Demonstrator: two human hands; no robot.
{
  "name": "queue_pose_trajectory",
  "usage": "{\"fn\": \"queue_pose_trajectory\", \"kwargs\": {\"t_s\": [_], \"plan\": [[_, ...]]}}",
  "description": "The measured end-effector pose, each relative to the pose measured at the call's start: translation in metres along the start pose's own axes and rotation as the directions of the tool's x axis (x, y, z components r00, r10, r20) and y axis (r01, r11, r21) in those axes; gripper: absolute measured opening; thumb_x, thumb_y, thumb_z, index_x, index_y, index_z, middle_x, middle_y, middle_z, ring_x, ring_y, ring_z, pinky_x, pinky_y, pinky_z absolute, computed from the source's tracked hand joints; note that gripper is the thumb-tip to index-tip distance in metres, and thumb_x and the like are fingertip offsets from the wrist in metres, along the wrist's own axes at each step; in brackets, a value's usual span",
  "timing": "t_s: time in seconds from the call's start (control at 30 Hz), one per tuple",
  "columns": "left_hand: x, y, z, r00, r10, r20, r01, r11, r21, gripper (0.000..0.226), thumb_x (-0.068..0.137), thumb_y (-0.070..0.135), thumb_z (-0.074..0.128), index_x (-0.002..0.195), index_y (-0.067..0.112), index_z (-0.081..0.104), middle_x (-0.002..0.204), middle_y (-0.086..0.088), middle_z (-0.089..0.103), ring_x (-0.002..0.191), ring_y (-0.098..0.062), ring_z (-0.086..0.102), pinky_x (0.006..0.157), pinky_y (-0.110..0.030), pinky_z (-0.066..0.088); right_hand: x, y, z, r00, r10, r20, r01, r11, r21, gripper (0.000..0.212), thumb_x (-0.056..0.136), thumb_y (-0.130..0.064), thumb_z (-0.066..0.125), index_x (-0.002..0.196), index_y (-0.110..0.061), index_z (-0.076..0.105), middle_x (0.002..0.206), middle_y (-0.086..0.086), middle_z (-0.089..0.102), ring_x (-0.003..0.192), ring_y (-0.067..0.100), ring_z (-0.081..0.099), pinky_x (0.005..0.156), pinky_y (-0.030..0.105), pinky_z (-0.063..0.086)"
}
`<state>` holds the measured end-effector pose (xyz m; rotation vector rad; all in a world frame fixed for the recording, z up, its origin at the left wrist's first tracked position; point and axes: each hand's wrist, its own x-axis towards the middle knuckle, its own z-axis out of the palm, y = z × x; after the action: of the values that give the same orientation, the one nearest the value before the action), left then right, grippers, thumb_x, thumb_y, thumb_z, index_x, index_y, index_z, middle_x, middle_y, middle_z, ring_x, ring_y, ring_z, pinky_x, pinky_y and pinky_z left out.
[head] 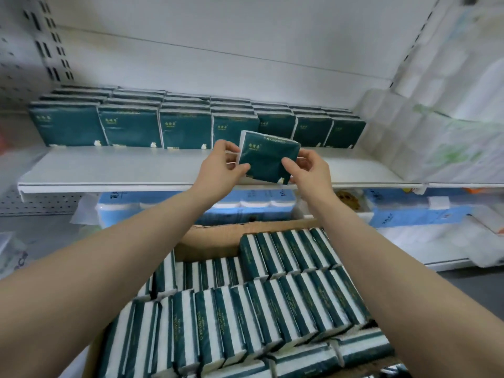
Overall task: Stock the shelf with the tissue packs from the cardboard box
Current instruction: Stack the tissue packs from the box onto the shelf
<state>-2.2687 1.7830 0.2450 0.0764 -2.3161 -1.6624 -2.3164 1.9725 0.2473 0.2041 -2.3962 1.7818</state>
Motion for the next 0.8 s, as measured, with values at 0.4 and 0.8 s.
{"fn": "queue_pose_trajectory", "kwargs": {"t_s": [0.4, 0.8], "plan": [[0.063, -0.013, 0.061, 0.998, 0.058, -0.038, -0.05, 0.983, 0.177, 0.042, 0.091, 0.018, 0.065, 0.131, 0.014, 0.051, 0.115, -0.002, 0.058, 0.098, -0.014, 0.057, 0.092, -0.028, 0.048, 0.06, 0.029, -0.01, 0.987, -0.04, -0.157, 0.022, 0.993, -0.113, 0.034, 0.099, -0.023, 0.059, 0.131, -0.019, 0.051, 0.117, -0.002, 0.061, 0.105, 0.013, 0.06, 0.069, 0.009, 0.042], [0.097, -0.026, 0.072, 0.984, 0.154, -0.087, -0.123, 0.952, 0.282, 0.045, 0.091, 0.014, 0.062, 0.134, 0.014, 0.051, 0.117, -0.003, 0.063, 0.102, -0.015, 0.059, 0.088, -0.019, 0.04, 0.107, 0.043, 0.007, 0.977, -0.08, -0.198, 0.059, 0.992, -0.109, 0.037, 0.094, -0.017, 0.064, 0.125, -0.015, 0.045, 0.117, -0.001, 0.059, 0.102, 0.013, 0.059, 0.089, 0.026, 0.05]]}}
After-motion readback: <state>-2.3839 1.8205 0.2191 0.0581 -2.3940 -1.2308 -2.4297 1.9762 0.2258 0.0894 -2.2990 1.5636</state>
